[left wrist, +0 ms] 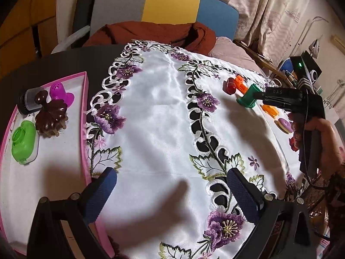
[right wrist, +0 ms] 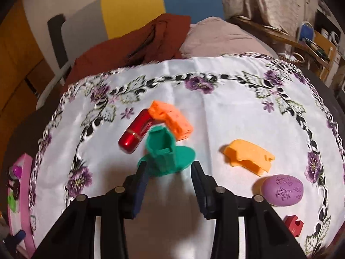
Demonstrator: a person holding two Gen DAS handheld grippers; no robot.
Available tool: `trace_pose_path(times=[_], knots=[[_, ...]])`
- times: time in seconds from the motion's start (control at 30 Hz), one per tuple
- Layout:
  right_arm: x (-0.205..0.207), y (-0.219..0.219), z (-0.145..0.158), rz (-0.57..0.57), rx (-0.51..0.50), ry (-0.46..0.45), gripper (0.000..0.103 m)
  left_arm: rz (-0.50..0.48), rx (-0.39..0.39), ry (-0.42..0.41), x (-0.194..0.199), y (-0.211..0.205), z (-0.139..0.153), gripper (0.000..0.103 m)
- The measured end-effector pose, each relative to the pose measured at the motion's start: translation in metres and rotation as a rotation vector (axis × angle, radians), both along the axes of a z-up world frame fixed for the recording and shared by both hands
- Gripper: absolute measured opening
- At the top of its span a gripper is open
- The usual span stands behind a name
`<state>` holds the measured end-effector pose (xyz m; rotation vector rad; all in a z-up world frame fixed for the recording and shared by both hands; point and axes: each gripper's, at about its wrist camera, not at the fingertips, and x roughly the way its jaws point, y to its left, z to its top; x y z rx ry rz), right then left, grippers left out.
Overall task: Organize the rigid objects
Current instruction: 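Grasp the teal plunger stamp by its stem with the right gripper, then move the left tool down onto the red lipstick tube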
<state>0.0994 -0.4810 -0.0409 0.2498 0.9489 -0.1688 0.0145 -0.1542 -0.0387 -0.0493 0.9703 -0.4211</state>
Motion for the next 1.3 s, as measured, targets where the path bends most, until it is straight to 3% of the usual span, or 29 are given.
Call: trace_pose_path(times=[0.27,0.33,0.53,0.73,0.87,1.03,1.3], knots=[[0.029,-0.006,-0.010,-0.035,0.024,-0.018,0.040,-0.031,0.018,-0.017,0.007,-0.019,0.002,0.103],[0.030,-0.009,-0.009,-0.048,0.040,-0.043,0.031,-0.039,0.021,-0.021,0.011,-0.027,0.004,0.103],[0.022,-0.016,-0.001,-0.085,0.064,-0.043,0.029,-0.056,0.029,-0.056,0.034,-0.065,0.012,0.103],[0.009,-0.037,0.003,-0.188,0.041,0.001,0.029,-0.077,0.121,-0.112,0.075,-0.121,0.012,0.103],[0.006,-0.053,-0.004,-0.229,0.097,0.035,0.029,-0.097,0.170,-0.129,0.103,-0.155,0.008,0.103],[0.005,-0.053,-0.003,-0.229,0.095,0.040,0.030,-0.124,0.190,-0.138,0.135,-0.193,0.000,0.102],[0.005,-0.057,-0.010,-0.233,0.160,0.061,0.034,-0.225,0.292,-0.171,0.174,-0.239,-0.021,0.101]])
